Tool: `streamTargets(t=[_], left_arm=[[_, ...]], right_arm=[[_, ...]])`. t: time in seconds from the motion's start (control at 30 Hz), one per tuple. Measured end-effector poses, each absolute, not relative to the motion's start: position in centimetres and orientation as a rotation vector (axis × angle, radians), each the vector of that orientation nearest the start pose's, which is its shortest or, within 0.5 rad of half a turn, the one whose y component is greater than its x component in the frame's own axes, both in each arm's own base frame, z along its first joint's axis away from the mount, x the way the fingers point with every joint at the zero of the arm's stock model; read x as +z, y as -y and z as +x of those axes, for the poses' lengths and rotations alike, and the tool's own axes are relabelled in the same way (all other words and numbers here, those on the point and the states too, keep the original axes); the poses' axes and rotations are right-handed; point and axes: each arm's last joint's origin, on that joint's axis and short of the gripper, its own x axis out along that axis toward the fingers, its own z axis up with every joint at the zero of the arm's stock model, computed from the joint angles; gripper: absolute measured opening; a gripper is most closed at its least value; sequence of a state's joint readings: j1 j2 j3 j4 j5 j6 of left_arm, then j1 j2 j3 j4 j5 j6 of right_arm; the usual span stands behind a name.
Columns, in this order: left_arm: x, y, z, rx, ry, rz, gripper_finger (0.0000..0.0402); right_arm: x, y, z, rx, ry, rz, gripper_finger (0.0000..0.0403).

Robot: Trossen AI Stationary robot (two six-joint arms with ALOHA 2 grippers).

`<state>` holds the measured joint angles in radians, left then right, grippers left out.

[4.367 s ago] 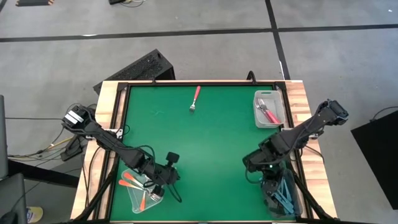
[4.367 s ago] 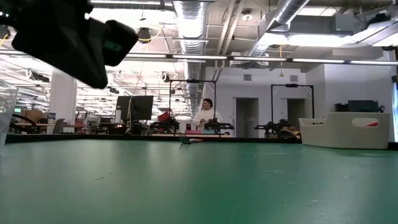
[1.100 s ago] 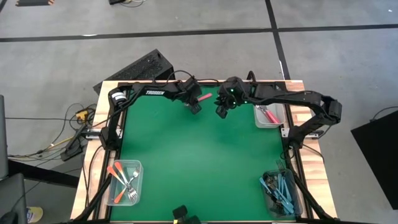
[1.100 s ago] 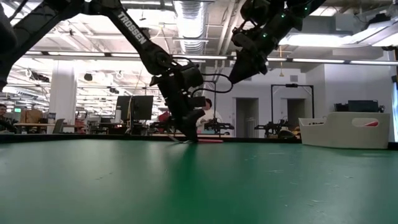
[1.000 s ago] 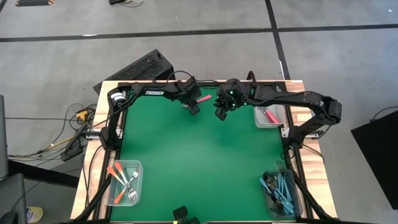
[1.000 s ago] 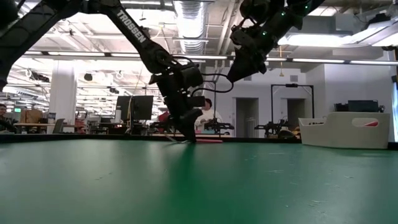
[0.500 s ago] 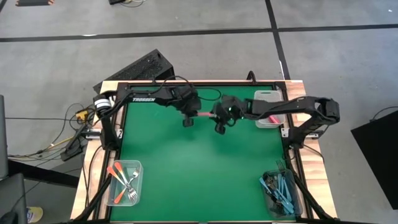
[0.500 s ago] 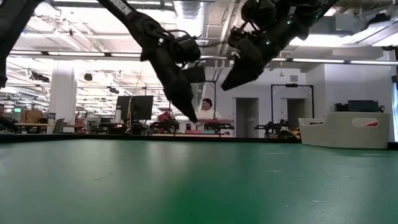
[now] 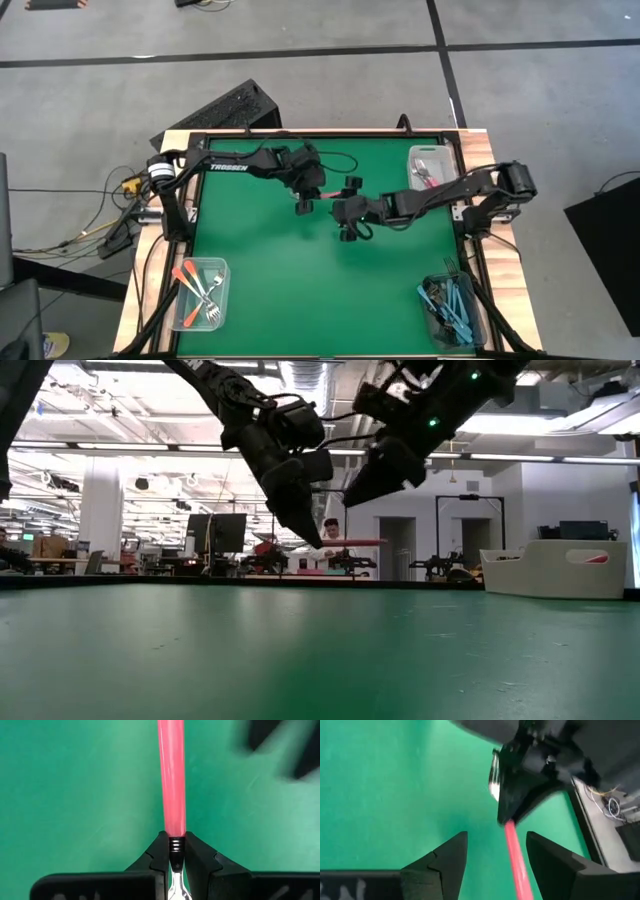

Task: Sort silverware by color (type)
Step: Put the pink fork into the white bin

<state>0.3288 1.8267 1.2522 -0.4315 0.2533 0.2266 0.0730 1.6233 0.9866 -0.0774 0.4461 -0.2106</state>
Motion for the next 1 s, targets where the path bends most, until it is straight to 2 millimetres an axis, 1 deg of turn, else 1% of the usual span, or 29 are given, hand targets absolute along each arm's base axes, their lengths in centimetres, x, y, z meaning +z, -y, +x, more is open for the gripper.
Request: streamTargets(t=[0.1, 0.17, 0.3, 0.43, 0.5, 0.57, 0.7, 0.77, 0.8, 0.87, 1.0], left_arm=[[19.6, -10.2, 36.4, -0.058, -0.950, -0.078, 0.0022], [19.6, -9.3, 36.6, -0.072, -0.951, -0.068, 0.0022], [19.6, -7.9, 37.0, -0.078, -0.955, -0.048, 0.0023], [19.7, -7.2, 37.3, -0.091, -0.944, -0.038, 0.0023], [19.7, -7.0, 37.3, -0.093, -0.940, -0.038, 0.0023], [19.8, -7.0, 37.4, -0.092, -0.929, -0.038, 0.0023], [19.9, -7.1, 37.6, -0.091, -0.902, -0.048, 0.0030], [20.1, -7.1, 37.8, -0.090, -0.881, -0.058, 0.0036], [20.1, -7.1, 37.9, -0.087, -0.872, -0.058, 0.0039], [20.2, -7.1, 37.9, -0.096, -0.866, -0.064, 0.0045], [20.4, -7.4, 37.9, -0.073, -0.854, -0.055, 0.0055]], right_arm=[[19.6, -1.7, 34.5, -0.283, -0.794, -0.418, 0.0225], [18.7, -1.8, 34.7, -0.280, -0.868, -0.445, 0.0222], [17.8, -1.8, 35.1, -0.359, -0.949, -0.457, 0.0214], [18.1, -2.0, 35.4, -0.374, -0.951, -0.422, 0.0198], [18.3, -2.0, 35.6, -0.382, -0.934, -0.397, 0.0179], [18.2, -2.0, 35.5, -0.386, -0.944, -0.390, 0.0149], [18.0, -1.9, 35.3, -0.374, -0.969, -0.392, 0.0075], [17.9, -1.9, 35.1, -0.376, -0.988, -0.390, 0.0050], [17.9, -1.9, 35.0, -0.386, -0.992, -0.378, 0.0042], [17.9, -1.8, 34.9, -0.428, -0.994, -0.346, 0.0042], [19.3, -1.3, 33.5, -0.516, -1.016, -0.266, 0.0042]])
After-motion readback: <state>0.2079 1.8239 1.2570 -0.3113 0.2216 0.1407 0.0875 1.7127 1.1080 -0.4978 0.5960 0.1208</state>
